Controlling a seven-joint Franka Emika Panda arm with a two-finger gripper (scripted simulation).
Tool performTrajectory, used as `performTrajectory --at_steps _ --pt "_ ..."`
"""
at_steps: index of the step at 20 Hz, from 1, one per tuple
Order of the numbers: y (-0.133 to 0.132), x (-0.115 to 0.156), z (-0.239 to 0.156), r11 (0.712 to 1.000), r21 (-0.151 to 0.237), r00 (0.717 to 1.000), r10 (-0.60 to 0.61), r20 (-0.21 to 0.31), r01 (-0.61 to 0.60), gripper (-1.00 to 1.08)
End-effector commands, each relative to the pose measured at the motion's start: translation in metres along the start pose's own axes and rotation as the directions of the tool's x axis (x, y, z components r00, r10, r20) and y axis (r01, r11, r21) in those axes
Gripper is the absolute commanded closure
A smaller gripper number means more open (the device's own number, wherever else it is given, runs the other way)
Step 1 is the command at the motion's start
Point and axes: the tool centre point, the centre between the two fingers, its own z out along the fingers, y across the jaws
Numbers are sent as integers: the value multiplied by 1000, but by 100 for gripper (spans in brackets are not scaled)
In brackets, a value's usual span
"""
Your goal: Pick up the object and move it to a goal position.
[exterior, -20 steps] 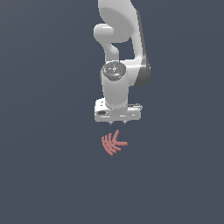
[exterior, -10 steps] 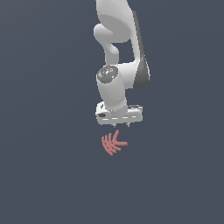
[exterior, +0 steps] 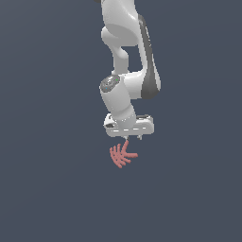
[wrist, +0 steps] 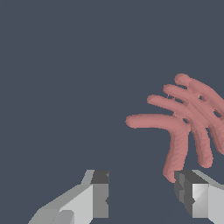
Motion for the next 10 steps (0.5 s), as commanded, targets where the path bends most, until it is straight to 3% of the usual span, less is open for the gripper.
performTrajectory --at_steps 1,10 --pt "0 1 3 999 25 1000 23 -21 -23 -20" --pt "4 5 13 990 97 989 114 -95 -105 -20"
